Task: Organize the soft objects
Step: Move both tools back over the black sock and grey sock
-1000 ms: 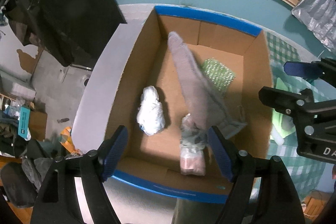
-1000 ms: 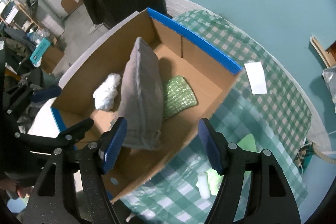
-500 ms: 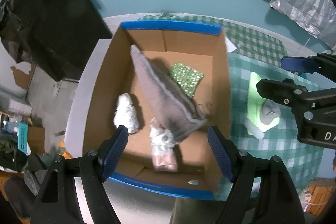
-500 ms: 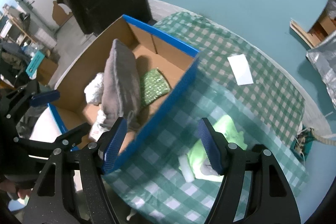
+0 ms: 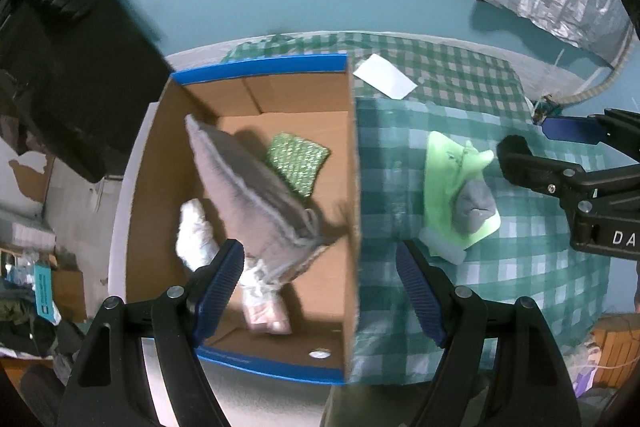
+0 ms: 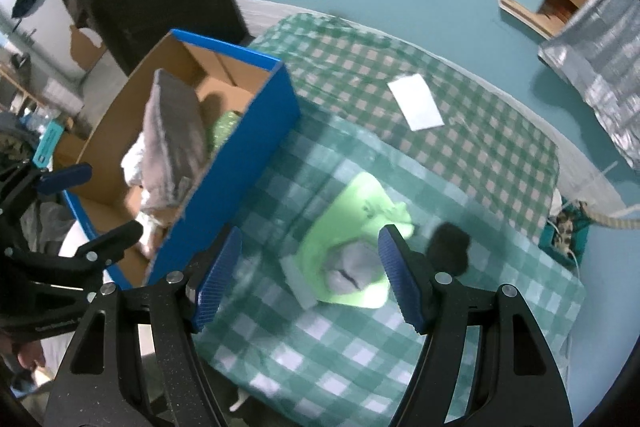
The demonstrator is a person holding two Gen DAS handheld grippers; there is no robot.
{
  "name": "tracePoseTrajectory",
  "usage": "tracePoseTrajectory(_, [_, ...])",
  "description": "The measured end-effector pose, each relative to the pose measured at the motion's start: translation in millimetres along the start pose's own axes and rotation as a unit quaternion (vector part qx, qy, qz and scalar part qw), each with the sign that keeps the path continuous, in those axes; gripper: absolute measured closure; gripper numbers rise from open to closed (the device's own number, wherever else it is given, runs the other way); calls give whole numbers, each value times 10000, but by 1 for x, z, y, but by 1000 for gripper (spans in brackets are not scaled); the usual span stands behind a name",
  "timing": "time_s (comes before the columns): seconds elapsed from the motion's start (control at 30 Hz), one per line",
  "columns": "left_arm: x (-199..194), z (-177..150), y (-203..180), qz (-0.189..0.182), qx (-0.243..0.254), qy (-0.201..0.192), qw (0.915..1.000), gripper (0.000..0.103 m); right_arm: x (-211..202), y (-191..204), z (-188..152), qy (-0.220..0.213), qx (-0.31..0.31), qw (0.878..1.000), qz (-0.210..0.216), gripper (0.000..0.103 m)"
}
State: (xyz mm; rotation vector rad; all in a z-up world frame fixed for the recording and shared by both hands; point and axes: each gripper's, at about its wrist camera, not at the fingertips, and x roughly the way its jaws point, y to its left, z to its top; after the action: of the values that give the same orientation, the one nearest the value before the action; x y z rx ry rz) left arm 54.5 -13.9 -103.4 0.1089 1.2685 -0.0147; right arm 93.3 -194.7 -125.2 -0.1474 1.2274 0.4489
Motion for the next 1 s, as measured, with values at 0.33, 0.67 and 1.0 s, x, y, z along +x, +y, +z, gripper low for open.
tracePoseTrajectory(0.33, [7, 6, -42, -119, 351, 49, 9993, 23, -5, -51, -25, 75, 427, 9989, -157, 32])
tracePoseTrajectory(0.67, [23, 10, -81, -158, 755, 157, 9969, 23, -5, -94, -48, 191, 795, 9962, -292, 32])
tracePoseTrajectory(1.0, [44, 11, -116, -367, 1006, 361, 9936, 21, 10, -129, -65, 374, 1142, 9923, -285, 32])
